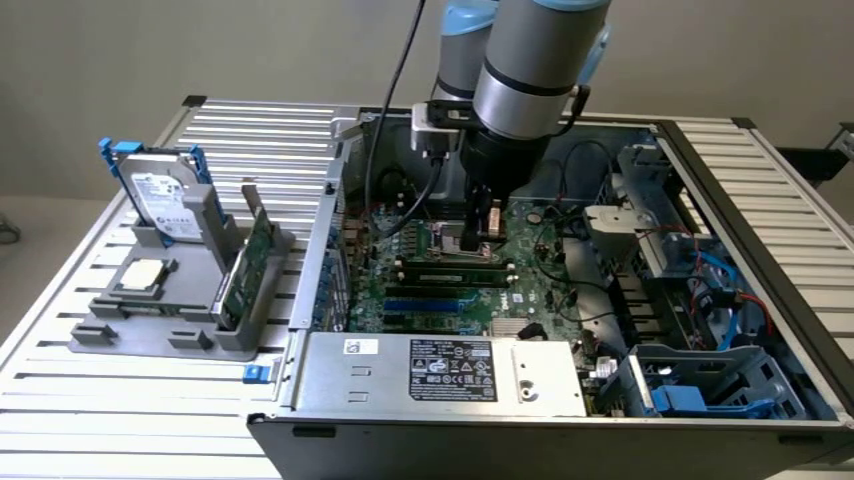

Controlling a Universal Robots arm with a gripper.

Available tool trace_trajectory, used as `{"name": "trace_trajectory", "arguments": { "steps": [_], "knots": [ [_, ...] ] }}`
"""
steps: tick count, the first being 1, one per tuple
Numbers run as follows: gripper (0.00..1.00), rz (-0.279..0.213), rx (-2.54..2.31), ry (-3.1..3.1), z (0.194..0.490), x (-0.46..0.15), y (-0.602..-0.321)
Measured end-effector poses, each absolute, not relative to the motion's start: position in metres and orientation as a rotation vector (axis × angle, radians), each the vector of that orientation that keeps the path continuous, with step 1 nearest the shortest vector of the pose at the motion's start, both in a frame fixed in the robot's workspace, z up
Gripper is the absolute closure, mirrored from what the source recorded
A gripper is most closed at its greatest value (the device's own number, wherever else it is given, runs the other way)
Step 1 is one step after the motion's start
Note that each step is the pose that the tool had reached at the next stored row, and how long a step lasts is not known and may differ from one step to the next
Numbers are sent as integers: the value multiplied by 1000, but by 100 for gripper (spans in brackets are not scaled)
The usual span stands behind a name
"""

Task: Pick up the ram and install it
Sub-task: 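Press down the ram until it locks into place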

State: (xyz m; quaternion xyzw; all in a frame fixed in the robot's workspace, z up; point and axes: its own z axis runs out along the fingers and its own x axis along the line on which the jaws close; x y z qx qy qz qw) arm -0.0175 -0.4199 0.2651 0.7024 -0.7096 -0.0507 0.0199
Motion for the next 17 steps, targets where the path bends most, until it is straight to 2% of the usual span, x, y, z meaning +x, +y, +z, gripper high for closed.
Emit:
{"name": "trace_trajectory", "arguments": {
  "steps": [17],
  "knots": [
    [89, -146, 1893, -2457, 263, -18, -420]
  ]
}}
